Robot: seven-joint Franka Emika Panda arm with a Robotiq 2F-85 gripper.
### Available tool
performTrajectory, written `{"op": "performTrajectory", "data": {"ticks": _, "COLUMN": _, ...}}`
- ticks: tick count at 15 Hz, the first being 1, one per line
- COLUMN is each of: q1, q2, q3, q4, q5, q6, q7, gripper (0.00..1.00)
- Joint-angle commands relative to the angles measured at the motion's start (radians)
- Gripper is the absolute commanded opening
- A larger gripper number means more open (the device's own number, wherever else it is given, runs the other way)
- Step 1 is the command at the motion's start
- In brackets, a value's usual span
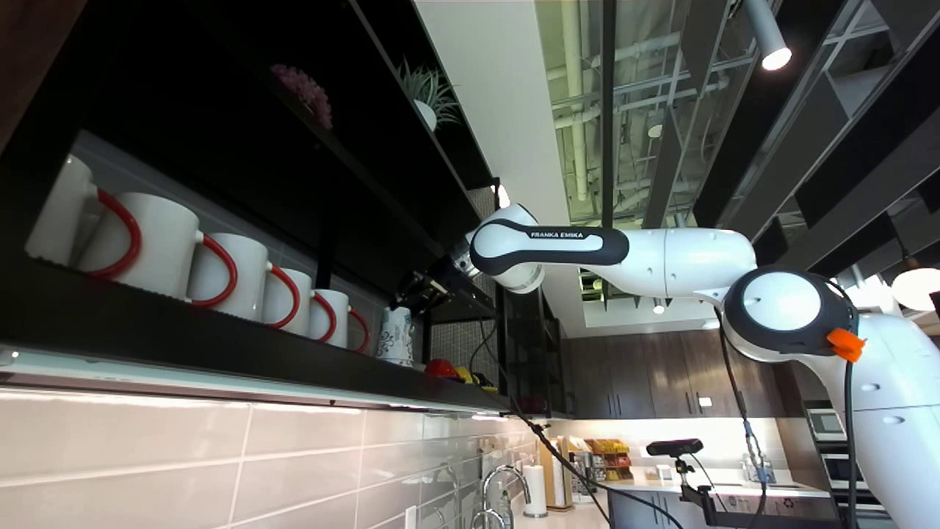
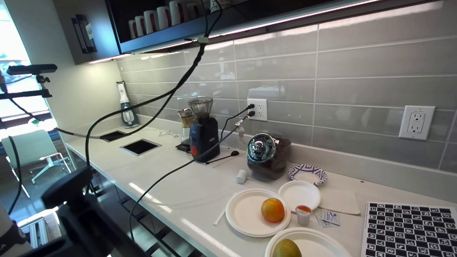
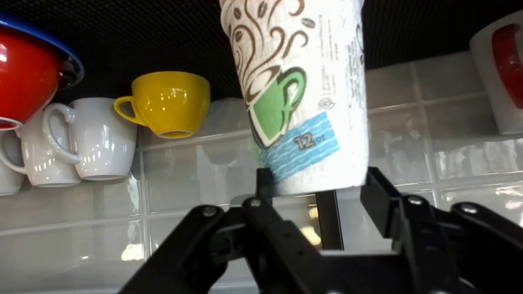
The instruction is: Take the cup off the other cup
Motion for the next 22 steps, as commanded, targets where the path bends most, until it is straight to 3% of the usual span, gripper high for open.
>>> {"op": "performTrajectory", "data": {"ticks": 1, "q1": 0.003, "q2": 0.019, "q3": 0.000, "q4": 0.030, "q5": -0.017, "q6": 0.011, "q7": 0.017, "gripper": 0.49}}
{"op": "performTrajectory", "data": {"ticks": 8, "q1": 0.003, "q2": 0.021, "q3": -0.001, "q4": 0.025, "q5": -0.014, "q6": 0.010, "q7": 0.016, "gripper": 0.51}}
{"op": "performTrajectory", "data": {"ticks": 10, "q1": 0.003, "q2": 0.022, "q3": -0.001, "q4": 0.025, "q5": -0.013, "q6": 0.010, "q7": 0.015, "gripper": 0.56}}
{"op": "performTrajectory", "data": {"ticks": 12, "q1": 0.002, "q2": 0.023, "q3": -0.001, "q4": 0.026, "q5": -0.011, "q6": 0.008, "q7": 0.015, "gripper": 0.51}}
{"op": "performTrajectory", "data": {"ticks": 13, "q1": 0.002, "q2": 0.023, "q3": -0.001, "q4": 0.026, "q5": -0.011, "q6": 0.009, "q7": 0.015, "gripper": 0.43}}
{"op": "performTrajectory", "data": {"ticks": 17, "q1": 0.002, "q2": 0.022, "q3": -0.001, "q4": 0.024, "q5": -0.011, "q6": 0.010, "q7": 0.015, "gripper": 0.54}}
{"op": "performTrajectory", "data": {"ticks": 18, "q1": 0.002, "q2": 0.022, "q3": -0.001, "q4": 0.024, "q5": -0.011, "q6": 0.009, "q7": 0.014, "gripper": 0.55}}
{"op": "performTrajectory", "data": {"ticks": 19, "q1": 0.002, "q2": 0.022, "q3": -0.001, "q4": 0.024, "q5": -0.011, "q6": 0.010, "q7": 0.013, "gripper": 0.47}}
{"op": "performTrajectory", "data": {"ticks": 20, "q1": 0.002, "q2": 0.022, "q3": -0.001, "q4": 0.024, "q5": -0.011, "q6": 0.010, "q7": 0.013, "gripper": 0.57}}
{"op": "performTrajectory", "data": {"ticks": 21, "q1": 0.002, "q2": 0.021, "q3": -0.001, "q4": 0.024, "q5": -0.011, "q6": 0.010, "q7": 0.014, "gripper": 0.58}}
{"op": "performTrajectory", "data": {"ticks": 22, "q1": 0.002, "q2": 0.021, "q3": -0.001, "q4": 0.023, "q5": -0.011, "q6": 0.010, "q7": 0.013, "gripper": 0.52}}
